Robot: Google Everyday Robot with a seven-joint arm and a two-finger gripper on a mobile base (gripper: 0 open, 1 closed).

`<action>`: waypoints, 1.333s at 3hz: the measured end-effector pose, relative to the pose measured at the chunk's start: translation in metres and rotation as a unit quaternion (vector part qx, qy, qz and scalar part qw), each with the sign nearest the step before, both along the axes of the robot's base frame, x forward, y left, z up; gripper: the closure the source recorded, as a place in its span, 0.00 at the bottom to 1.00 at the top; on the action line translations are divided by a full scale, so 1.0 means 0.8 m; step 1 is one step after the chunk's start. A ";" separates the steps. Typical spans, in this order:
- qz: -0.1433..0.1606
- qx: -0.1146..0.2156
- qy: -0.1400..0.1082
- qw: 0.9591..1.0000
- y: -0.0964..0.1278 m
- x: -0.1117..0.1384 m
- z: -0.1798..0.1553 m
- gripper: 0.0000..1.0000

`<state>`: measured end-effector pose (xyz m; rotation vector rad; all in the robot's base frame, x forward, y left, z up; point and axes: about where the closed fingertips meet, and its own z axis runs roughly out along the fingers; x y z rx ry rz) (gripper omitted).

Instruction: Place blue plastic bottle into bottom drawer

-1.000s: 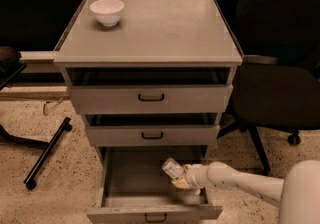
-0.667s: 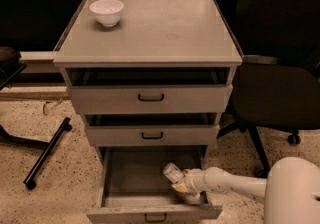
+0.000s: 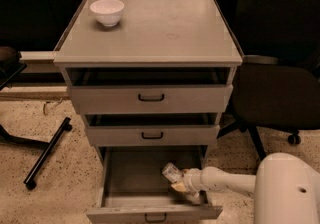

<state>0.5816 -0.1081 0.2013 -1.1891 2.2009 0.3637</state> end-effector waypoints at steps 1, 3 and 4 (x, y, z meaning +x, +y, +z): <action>0.005 -0.030 0.001 1.000 0.005 0.017 -0.018 1.00; 0.004 -0.066 0.039 0.997 0.002 0.026 -0.068 1.00; -0.012 -0.068 0.063 0.996 -0.011 0.017 -0.095 1.00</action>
Offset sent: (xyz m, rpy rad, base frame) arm 0.0344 0.0078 -0.0524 -0.1515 0.0578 0.0327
